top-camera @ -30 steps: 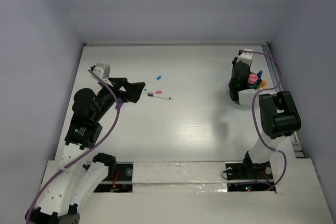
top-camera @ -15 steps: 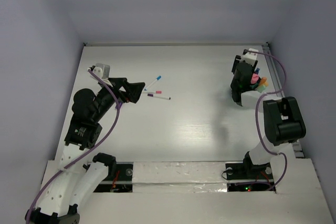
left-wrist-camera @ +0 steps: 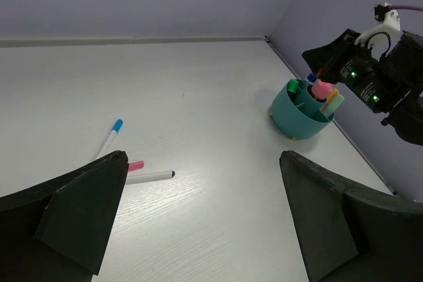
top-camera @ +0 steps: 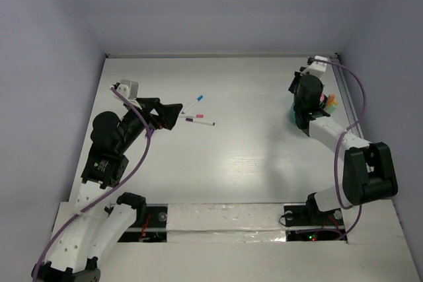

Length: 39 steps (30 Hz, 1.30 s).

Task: Sort the stationery into containers
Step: Place the pen in the storage box, then pick up the pen from the center of the board.

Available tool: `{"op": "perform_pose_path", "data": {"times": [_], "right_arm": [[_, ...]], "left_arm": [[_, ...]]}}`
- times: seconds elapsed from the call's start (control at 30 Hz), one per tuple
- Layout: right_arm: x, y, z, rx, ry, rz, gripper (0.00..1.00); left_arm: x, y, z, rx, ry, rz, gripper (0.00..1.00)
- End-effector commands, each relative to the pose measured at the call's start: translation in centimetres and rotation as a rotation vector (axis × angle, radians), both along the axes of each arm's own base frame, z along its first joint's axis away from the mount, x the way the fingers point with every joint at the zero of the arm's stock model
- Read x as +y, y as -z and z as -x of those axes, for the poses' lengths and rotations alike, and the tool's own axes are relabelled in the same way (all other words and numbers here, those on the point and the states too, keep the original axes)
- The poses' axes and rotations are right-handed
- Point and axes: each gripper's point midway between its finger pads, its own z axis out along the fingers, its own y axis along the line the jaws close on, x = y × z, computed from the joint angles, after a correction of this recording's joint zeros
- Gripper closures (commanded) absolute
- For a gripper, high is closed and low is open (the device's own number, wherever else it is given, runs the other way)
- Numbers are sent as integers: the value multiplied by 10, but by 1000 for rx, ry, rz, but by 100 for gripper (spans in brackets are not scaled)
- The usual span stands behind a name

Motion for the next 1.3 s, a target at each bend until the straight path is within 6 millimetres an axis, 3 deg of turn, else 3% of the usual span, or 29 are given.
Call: {"op": "perform_pose_path", "data": {"times": [0.0,0.03,0.07,0.1,0.13,0.17,0.23,0.27,0.37,0.5,0.53,0.63,0.67,0.73,0.77,0.8,0.93,1.03,1.07,1.27], "right_arm": [[110,-20,4,56,-392,-138,96],[133,-8,10,102,-462,-148,96],[160,-9,10,120,-529,-156,96],[204,-8,25,143,-627,-158,95],[228,-4,33,166,-681,-169,94],[252,-13,37,160,-743,-185,93],[302,-1,57,210,-870,-233,92],[313,0,62,215,-900,-254,91],[337,3,84,253,-994,-317,89],[333,4,114,292,-1034,-338,86],[330,2,128,298,-1051,-344,84],[318,6,145,320,-1058,-343,82],[313,-3,151,303,-1066,-343,81],[307,-6,159,297,-1076,-336,80],[302,-1,164,310,-1073,-326,79],[298,-10,169,285,-1080,-327,78],[288,-14,179,262,-1087,-320,77],[288,-20,185,247,-1111,-330,77],[288,-21,186,246,-1113,-331,77],[288,-29,190,226,-1129,-348,76]], "left_arm": [[2,-17,1,-67,-5,16,1],[7,-16,-1,-64,-30,15,1],[11,-19,-2,-71,-54,16,1],[16,-18,-4,-67,-79,14,1],[23,-18,-7,-66,-114,13,1],[30,-17,-11,-61,-160,13,1],[43,-7,-17,-25,-232,-4,1],[55,-1,-25,2,-302,-15,1],[66,25,-39,106,-380,-60,1],[73,82,-54,321,-434,-145,4],[78,110,-60,416,-454,-191,6],[85,157,-64,573,-460,-271,12],[94,183,-66,649,-484,-322,15],[100,207,-66,715,-495,-358,20],[104,223,-67,762,-499,-382,27],[109,228,-66,787,-508,-396,29],[120,234,-70,809,-553,-431,30],[127,251,-68,859,-568,-467,31],[127,262,-67,894,-562,-484,31],[127,282,-78,952,-510,-504,37]]}}
